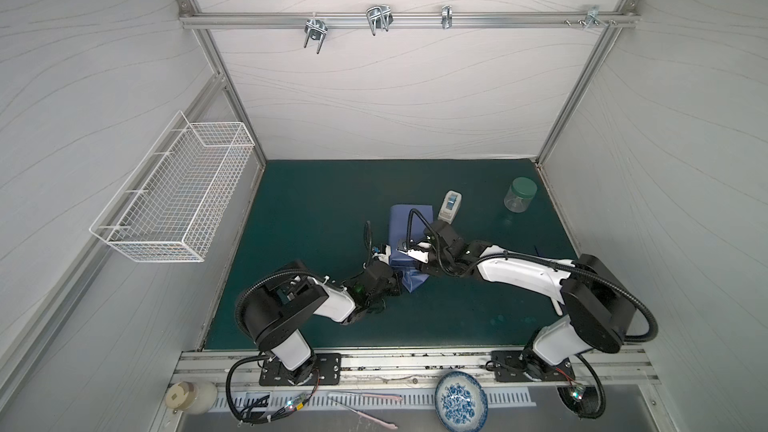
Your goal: Wrap the gift box in paper
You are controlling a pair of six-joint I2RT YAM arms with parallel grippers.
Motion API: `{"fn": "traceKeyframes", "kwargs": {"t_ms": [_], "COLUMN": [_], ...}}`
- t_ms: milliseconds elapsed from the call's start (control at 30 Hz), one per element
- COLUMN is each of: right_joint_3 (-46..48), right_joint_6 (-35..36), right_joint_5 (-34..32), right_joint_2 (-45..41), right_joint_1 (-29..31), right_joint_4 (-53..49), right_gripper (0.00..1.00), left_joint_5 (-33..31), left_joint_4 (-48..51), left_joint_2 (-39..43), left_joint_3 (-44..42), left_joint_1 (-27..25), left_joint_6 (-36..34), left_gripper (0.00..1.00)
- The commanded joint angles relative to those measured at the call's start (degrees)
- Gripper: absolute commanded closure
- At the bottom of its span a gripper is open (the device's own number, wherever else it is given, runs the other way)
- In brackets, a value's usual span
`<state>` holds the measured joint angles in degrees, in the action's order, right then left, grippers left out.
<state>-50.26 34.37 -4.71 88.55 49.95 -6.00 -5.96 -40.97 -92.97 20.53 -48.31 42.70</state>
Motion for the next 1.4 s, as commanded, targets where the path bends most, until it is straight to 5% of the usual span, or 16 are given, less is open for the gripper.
{"fn": "traceKeyframes", "kwargs": {"t_ms": [0,533,933,1367], "right_joint_3": [1.1,1.3,1.2,1.0], "right_joint_6": [-0.4,-0.5,-0.5,-0.6], "right_joint_5": [0.6,0.5,0.6,0.5], "right_joint_2": [1.9,1.7,1.7,1.7], "right_joint_1": [-0.1,-0.2,-0.2,-0.3], "right_joint_4": [-3.2,-3.2,-3.4,-3.4], "right_gripper": [0.47,0.47,0.47,0.48], "left_joint_5": [-1.0,-6.0,-3.2,-4.6], "left_joint_4": [-1.0,-3.2,3.1,-1.0], "left_joint_2": [-1.9,-0.8,1.8,-1.4], "left_joint_3": [-0.9,-3.0,0.5,-1.3], "left_joint_1": [-1.2,-4.1,2.3,-4.4], "left_joint_6": [1.0,2.2,-2.8,-0.6], "left_gripper": [0.87,0.89,0.90,0.90]}}
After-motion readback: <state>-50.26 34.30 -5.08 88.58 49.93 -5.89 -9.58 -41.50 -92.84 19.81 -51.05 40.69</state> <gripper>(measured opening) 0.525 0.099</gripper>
